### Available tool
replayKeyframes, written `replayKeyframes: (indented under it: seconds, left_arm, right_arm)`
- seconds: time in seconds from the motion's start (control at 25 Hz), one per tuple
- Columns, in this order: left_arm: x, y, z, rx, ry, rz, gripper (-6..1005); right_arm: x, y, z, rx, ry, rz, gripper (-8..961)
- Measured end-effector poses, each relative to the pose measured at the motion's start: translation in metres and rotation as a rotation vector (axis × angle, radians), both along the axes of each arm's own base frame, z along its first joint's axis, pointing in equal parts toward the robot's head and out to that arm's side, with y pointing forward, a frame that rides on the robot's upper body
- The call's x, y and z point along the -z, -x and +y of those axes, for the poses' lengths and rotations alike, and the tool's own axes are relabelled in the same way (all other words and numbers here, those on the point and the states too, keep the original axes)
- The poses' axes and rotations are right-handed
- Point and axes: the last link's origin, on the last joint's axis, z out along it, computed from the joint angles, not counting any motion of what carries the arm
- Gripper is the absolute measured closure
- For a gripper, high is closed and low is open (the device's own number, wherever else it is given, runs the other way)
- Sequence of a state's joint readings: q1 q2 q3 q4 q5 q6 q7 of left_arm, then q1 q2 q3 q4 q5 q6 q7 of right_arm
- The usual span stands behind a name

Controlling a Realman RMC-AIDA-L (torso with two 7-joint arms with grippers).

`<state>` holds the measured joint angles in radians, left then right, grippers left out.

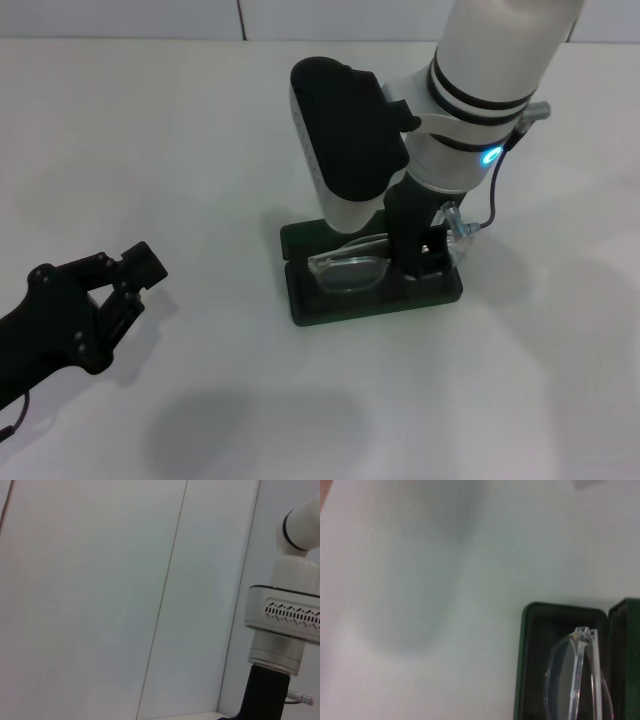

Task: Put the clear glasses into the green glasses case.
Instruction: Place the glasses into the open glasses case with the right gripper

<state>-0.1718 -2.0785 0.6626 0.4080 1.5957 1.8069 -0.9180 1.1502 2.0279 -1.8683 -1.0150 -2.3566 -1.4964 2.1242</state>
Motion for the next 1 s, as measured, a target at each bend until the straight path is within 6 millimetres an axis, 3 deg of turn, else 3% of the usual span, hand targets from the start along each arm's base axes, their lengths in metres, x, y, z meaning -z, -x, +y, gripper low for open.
replayKeyframes:
  seconds: [1.0]
  left_arm:
    - [0.0019, 0.0003, 0.0003, -0.007, 0.003, 0.003, 866]
  right_arm:
    - [0.0045, -0.0014, -0.0065, 0.013, 0.052, 0.031, 887]
